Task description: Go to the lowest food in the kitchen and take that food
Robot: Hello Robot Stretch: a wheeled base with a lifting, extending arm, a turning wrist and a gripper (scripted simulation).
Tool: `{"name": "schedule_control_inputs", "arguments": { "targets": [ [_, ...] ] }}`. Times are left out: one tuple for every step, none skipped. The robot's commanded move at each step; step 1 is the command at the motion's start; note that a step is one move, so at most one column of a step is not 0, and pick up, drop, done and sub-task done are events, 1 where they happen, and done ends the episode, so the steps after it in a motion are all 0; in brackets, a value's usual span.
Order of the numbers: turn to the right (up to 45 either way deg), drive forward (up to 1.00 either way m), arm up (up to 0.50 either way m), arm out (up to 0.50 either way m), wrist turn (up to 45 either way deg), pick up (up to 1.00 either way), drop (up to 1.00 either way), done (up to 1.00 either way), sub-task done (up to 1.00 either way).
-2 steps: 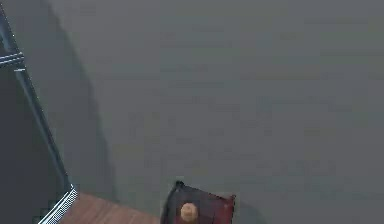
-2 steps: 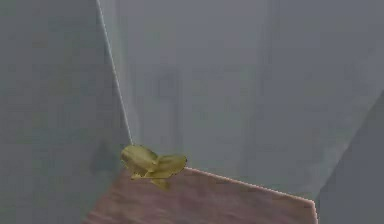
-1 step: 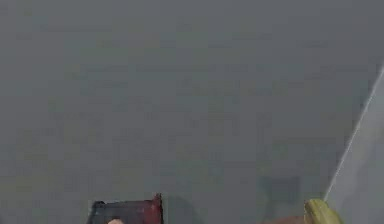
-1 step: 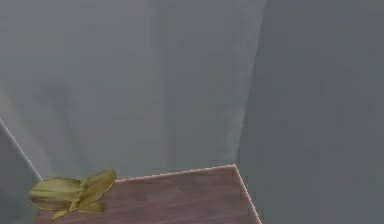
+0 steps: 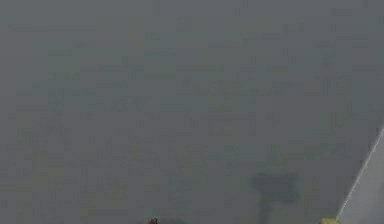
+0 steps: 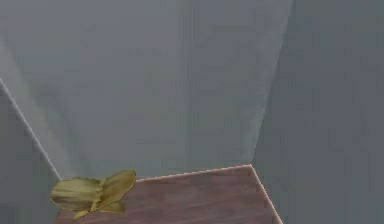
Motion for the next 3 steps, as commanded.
{"name": "schedule_control_inputs", "arguments": {
  "targets": [
    [-45.0,0.00,0.00,0.00,0.0,0.00,0.00,0.00,0.00],
    [-45.0,0.00,0.00,0.00,0.0,0.00,0.00,0.00,0.00],
    [-30.0,0.00,0.00,0.00,0.0,0.00,0.00,0.00,0.00]
  ]
}}
